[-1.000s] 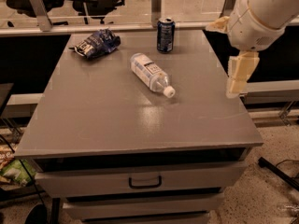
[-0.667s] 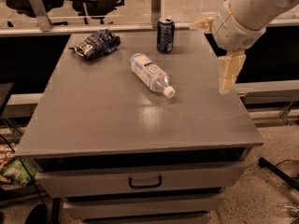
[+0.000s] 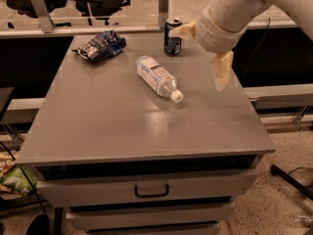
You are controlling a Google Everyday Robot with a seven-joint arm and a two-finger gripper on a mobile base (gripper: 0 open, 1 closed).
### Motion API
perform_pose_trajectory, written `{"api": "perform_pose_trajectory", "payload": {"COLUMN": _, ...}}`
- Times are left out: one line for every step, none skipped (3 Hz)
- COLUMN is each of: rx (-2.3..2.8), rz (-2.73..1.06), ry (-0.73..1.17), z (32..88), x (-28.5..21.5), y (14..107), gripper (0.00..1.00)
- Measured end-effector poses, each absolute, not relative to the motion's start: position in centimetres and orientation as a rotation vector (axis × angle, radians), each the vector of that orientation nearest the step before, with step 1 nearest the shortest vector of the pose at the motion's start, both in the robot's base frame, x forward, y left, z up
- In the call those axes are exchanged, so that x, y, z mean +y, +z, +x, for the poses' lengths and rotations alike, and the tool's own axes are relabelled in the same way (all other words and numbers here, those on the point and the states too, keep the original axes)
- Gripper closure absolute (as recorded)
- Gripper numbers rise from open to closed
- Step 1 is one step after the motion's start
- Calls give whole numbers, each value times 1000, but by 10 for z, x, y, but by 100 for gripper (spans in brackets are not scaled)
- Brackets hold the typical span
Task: Place blue plastic bottle upright
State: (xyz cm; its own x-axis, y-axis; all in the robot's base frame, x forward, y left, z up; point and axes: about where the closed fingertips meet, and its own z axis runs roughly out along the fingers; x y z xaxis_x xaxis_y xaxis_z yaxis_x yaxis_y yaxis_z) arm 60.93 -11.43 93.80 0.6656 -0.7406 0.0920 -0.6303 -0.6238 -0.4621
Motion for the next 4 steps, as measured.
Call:
{"api": "perform_pose_trajectory", "payload": {"rx": 825, "rz": -2642, "ry": -376, "z": 618, "x": -97, "y": 927, "gripper": 0}}
{"api": "perform_pose_trajectory", "payload": {"rx": 598, "rz": -2773, "ry": -369, "z": 621, "x": -85, "y": 917, "gripper": 0}}
{"api": "perform_pose_trajectory", "payload": {"rx": 405, "rz": -2873, "ry": -366, "z": 620, "x": -80, "y": 909, "gripper": 0}}
{"api": "perform_pose_trajectory", "payload": {"rx": 405, "rz": -2873, "ry": -366, "z": 620, "x": -79, "y": 909, "gripper": 0}}
